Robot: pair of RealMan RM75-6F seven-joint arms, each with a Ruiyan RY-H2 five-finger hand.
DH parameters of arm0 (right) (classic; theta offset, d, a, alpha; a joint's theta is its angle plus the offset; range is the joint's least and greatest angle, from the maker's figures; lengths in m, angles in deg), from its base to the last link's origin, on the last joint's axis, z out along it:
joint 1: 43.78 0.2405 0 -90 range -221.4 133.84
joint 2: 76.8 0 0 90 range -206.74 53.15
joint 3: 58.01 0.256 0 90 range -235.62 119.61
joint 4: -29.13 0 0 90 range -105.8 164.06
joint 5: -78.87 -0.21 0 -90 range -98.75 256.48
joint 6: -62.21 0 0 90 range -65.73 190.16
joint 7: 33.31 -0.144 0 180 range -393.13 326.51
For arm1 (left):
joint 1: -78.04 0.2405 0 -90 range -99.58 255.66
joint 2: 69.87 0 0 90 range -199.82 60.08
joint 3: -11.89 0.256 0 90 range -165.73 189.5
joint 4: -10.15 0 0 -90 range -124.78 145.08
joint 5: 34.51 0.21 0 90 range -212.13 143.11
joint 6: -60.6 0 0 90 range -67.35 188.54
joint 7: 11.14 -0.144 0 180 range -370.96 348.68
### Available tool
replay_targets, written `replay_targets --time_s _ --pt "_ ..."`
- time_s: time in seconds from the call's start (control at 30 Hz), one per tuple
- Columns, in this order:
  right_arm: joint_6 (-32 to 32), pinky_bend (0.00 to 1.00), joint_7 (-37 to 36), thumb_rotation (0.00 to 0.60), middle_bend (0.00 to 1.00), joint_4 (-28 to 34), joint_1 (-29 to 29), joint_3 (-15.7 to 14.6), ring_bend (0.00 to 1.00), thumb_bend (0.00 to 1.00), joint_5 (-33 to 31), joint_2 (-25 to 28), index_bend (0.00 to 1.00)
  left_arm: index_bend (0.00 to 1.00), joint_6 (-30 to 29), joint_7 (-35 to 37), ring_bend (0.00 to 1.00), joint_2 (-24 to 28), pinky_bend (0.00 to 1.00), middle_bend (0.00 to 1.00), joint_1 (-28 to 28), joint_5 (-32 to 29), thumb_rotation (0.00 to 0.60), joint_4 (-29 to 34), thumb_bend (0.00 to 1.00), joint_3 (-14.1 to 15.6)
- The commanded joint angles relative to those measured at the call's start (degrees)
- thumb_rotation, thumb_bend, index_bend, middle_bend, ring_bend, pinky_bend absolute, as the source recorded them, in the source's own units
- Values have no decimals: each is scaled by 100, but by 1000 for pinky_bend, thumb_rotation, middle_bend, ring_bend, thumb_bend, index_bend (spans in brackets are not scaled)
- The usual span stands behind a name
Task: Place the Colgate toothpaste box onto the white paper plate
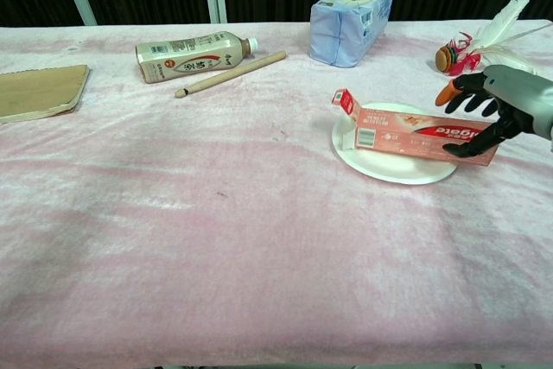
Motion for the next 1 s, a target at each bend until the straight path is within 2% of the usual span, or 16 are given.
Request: replay_targets --time_s 0.03,0.23,0.3,0.4,0.5,0.67,0.8,1.0 --pt "-5 179 19 600 190 68 -18 15 154 198 8 21 166 53 16 10 0 3 38 0 41 32 600 16 0 -24" --pt "-59 128 0 600 57 497 -125 11 27 185 139 279 37 52 -17 56 0 -34 20 0 204 143 600 93 0 -25" --pt "-104 118 7 600 11 725 -200 -69 1 175 321 507 4 38 -43 35 0 -52 10 0 282 197 600 89 0 3" --pt "-211 109 -38 600 0 1088 -384 -278 0 166 696 938 0 2 -54 -52 0 -88 0 0 412 229 600 47 0 70" --pt "-420 100 -150 600 0 1408 -664 -609 0 160 1275 1480 0 0 73 -288 0 -22 0 0 557 45 600 234 0 189" --pt "-891 100 -539 600 0 1713 -1274 -1225 0 159 2132 2341 0 0 37 -474 0 -45 0 0 793 149 600 191 0 360" --pt "-1307 86 -826 600 0 1500 -1796 -1791 0 152 2865 2908 0 0 -96 -565 0 -122 0 0 1008 314 600 16 0 454" --pt "-1755 85 -1053 600 0 940 -2328 -2228 0 141 3480 3259 0 0 -336 -549 0 -218 0 0 1301 478 600 -342 0 501"
